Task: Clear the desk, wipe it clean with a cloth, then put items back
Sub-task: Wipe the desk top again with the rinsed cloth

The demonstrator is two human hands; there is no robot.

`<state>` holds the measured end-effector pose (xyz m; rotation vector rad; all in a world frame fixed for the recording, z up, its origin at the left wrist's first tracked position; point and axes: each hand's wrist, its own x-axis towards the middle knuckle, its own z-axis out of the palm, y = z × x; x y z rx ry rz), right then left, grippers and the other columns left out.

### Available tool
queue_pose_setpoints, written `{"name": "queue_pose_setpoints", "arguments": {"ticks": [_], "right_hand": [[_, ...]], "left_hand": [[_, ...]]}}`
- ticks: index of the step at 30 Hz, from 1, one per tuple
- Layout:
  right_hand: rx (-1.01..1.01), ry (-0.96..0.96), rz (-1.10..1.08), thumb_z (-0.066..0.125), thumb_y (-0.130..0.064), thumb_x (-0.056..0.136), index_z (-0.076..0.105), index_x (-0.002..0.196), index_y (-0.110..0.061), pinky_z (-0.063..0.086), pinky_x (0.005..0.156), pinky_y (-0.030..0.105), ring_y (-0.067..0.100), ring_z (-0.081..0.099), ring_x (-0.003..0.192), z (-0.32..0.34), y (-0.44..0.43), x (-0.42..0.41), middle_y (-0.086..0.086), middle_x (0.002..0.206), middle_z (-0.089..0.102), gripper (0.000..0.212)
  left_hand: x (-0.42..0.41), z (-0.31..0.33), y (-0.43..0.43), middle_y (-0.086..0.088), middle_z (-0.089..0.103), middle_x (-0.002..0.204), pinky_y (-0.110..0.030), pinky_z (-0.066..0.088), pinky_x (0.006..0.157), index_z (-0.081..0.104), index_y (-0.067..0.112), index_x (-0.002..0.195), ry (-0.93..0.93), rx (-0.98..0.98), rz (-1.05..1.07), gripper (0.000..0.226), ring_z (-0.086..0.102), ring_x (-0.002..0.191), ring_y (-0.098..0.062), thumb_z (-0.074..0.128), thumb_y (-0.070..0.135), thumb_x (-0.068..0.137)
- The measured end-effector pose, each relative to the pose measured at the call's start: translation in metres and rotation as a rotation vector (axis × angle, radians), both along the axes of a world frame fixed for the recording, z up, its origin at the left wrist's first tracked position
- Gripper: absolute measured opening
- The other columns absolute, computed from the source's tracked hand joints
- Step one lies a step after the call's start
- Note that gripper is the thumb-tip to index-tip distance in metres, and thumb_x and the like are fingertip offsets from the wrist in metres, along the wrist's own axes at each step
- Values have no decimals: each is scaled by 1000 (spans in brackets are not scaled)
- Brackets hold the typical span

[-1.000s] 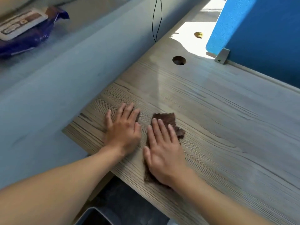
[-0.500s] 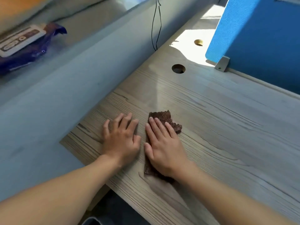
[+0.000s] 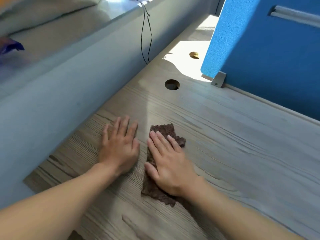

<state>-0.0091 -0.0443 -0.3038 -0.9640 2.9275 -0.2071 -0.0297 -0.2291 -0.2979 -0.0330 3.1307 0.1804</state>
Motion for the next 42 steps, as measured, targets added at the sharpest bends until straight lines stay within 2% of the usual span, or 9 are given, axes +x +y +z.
{"name": "queue_pose_setpoints", "arguments": {"ticks": [3, 9, 15, 17, 22, 29, 32, 36, 42], "right_hand": [[45, 30, -97, 18, -57, 97, 22, 158, -18, 2, 123, 36, 13, 8, 153, 2, 64, -50, -1, 166, 11, 72], [31, 0, -898, 14, -45, 99, 9, 158, -5, 3, 124, 47, 22, -1, 154, 5, 57, -80, 11, 166, 2, 72], [-3, 25, -77, 25, -51, 96, 33, 153, -10, 11, 120, 41, 20, 22, 151, 1, 17, -70, 8, 162, 26, 71], [36, 35, -141, 17, -53, 96, 25, 156, -14, 8, 122, 38, 17, 17, 152, 0, 69, -103, 4, 164, 17, 72], [45, -32, -859, 6, -48, 92, 11, 158, -7, 5, 124, 45, 21, 2, 154, 4, 93, -139, 9, 167, 4, 79], [67, -62, -112, -1, -58, 94, 0, 158, -23, -9, 122, 34, 7, -12, 151, 10, 57, -120, -5, 166, -8, 73], [78, -44, -416, -2, -55, 96, 3, 159, -21, -5, 123, 34, 9, -7, 152, 9, 113, -149, -3, 166, -6, 72], [73, -43, -891, 6, -50, 98, 10, 159, -9, 3, 124, 45, 19, 0, 154, 3, 97, -159, 7, 167, 1, 73], [16, -33, -233, 6, -57, 96, 10, 158, -19, -3, 123, 38, 11, -3, 153, 6, 40, -150, -2, 166, 0, 73]], "left_hand": [[0, -1, -1, -5, 28, 162, -54, 15, 120, 38, 25, 151, -9, -9, 9, 68, 21, 150, -25, 21, 46, 89], [-1, 0, 0, -6, 31, 161, -55, 16, 120, 40, 24, 150, -27, -22, 14, 66, 24, 149, -27, 26, 44, 88], [-2, -1, -3, -4, 32, 160, -54, 18, 119, 43, 24, 148, -13, -28, 1, 64, 26, 148, -26, 30, 43, 89], [-1, -2, -4, -2, 29, 162, -53, 16, 120, 38, 26, 150, -26, -21, -6, 63, 21, 150, -24, 29, 45, 91], [-2, -2, -3, -3, 31, 160, -54, 17, 120, 39, 27, 149, -16, -4, 12, 62, 23, 149, -24, 31, 45, 90], [-18, 12, 1, -9, 53, 130, -53, 34, 101, 58, 22, 118, -37, -34, -11, 49, 48, 122, -33, 39, 44, 79], [-58, 26, 9, -10, 47, 129, -55, 30, 105, 54, 22, 117, -29, 15, -36, 50, 45, 123, -34, 30, 44, 80], [-89, 11, 30, 0, 5, 165, -65, -3, 117, 18, 29, 150, -122, 33, -92, 60, -3, 153, -22, 15, 42, 92], [-92, 1, 32, 0, 8, 166, -68, -2, 115, 22, 28, 148, -87, 35, -76, 63, -2, 153, -22, 12, 43, 88]]}}
